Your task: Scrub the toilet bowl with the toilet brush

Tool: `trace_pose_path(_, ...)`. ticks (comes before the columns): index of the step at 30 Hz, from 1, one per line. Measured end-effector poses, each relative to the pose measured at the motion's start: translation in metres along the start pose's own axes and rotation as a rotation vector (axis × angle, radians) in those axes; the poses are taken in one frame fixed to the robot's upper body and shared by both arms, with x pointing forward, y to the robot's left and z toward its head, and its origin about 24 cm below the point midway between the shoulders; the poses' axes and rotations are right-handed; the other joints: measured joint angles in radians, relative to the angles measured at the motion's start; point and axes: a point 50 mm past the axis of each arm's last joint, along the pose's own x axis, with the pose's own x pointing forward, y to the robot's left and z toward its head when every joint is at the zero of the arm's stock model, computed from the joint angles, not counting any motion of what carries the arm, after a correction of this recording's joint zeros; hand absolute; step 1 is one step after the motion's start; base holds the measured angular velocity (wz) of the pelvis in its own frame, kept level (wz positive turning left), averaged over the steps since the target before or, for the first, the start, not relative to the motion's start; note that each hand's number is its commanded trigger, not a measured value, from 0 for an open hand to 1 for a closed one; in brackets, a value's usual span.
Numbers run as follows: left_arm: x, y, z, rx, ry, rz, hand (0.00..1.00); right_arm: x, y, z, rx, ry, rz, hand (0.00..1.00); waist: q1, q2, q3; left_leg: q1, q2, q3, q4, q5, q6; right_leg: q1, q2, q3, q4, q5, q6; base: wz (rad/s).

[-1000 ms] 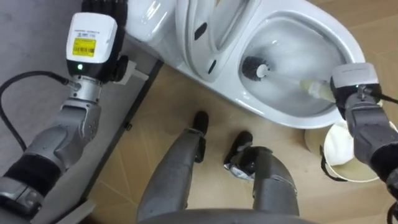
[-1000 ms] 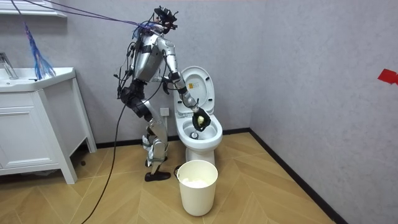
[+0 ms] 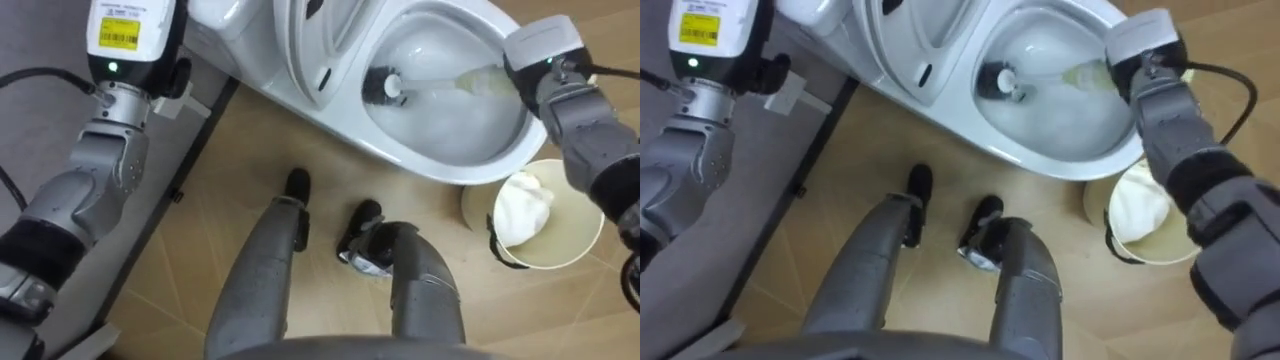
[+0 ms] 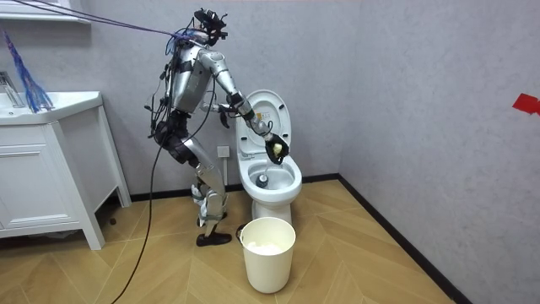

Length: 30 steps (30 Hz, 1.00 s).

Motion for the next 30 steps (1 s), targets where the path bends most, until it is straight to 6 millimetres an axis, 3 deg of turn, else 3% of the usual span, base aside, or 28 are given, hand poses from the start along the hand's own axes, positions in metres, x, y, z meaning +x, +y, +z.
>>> trace_pose_path(3,-0.015,-0.009,0.004,-0.019,-0.004,-0.041,0.00,-0.011,0.016,0.013,0.027,-0.012,0.058,1.00,0.000,0.029,-0.0136,0.019,0.013,0.001,-0.016,-0.006,-0.008,0.026,0.017,-0.002,-0.030,0.004,0.006,-0.09)
trace_pose_path(8,-0.023,-0.015,0.008,-0.042,0.003,-0.044,0.00,-0.030,0.021,0.023,0.082,-0.006,0.104,1.00,0.000,0.066,-0.0134,0.006,0.029,-0.011,-0.016,-0.008,-0.021,0.025,0.040,-0.012,-0.058,0.019,-0.010,-0.05)
trace_pose_path(12,-0.029,-0.019,0.012,-0.066,0.015,-0.027,0.00,-0.039,0.029,0.023,0.115,0.012,0.157,1.00,-0.003,0.073,-0.0126,0.004,0.032,-0.015,-0.016,-0.012,-0.027,0.025,0.044,-0.015,-0.058,0.016,-0.020,0.02)
trace_pose_path(17,-0.031,-0.021,0.014,-0.113,0.027,-0.014,0.00,-0.032,0.032,0.013,0.111,0.055,0.170,1.00,-0.002,0.071,-0.0106,0.006,0.026,-0.014,-0.009,-0.013,-0.024,0.025,0.035,-0.015,-0.047,0.005,-0.021,0.04)
trace_pose_path(19,-0.028,-0.020,0.015,-0.123,0.012,-0.013,0.00,-0.022,0.038,0.000,0.144,0.079,0.202,1.00,0.002,0.065,-0.0062,0.008,0.021,-0.010,-0.003,-0.013,-0.023,0.023,0.028,-0.012,-0.033,-0.004,-0.018,0.09)
trace_pose_path(21,-0.018,-0.013,0.015,-0.128,-0.021,0.015,0.00,-0.008,0.038,-0.020,0.265,0.098,0.233,1.00,0.015,0.034,0.0150,0.008,0.019,0.009,-0.004,-0.009,-0.018,0.007,0.014,-0.005,-0.008,-0.014,-0.021,0.00)
trace_pose_path(22,-0.015,-0.010,0.015,-0.122,-0.032,0.026,0.00,-0.005,0.038,-0.025,0.304,0.102,0.237,1.00,0.016,0.025,0.0209,0.005,0.018,0.012,-0.004,-0.007,-0.017,0.000,0.008,-0.004,0.001,-0.018,-0.024,0.10)
trace_pose_path(23,-0.009,-0.004,0.013,-0.108,-0.054,0.055,0.00,0.000,0.036,-0.035,0.402,0.119,0.235,1.00,0.019,0.005,0.0338,-0.006,0.009,0.008,-0.004,0.000,-0.019,-0.019,-0.001,-0.004,0.019,-0.025,-0.025,0.20)
trace_pose_path(24,-0.004,0.003,0.013,-0.099,-0.075,0.090,0.00,0.003,0.033,-0.043,0.493,0.139,0.219,1.00,0.014,-0.009,0.0411,-0.027,0.002,0.006,-0.004,0.008,-0.019,-0.041,-0.012,-0.008,0.034,-0.029,-0.026,0.24)
trace_pose_path(27,0.005,0.015,0.014,-0.064,-0.110,0.158,0.00,0.006,0.027,-0.063,0.642,0.207,0.157,1.00,-0.002,-0.031,0.0509,-0.065,-0.012,0.010,-0.006,0.027,-0.009,-0.087,-0.032,-0.006,0.064,-0.031,-0.023,0.23)
trace_pose_path(30,0.007,0.019,0.011,-0.037,-0.115,0.188,0.00,0.006,0.028,-0.076,0.700,0.254,0.108,1.00,-0.024,-0.053,0.0535,-0.086,-0.020,0.023,0.004,0.031,-0.002,-0.119,-0.053,0.007,0.099,-0.040,-0.016,0.09)
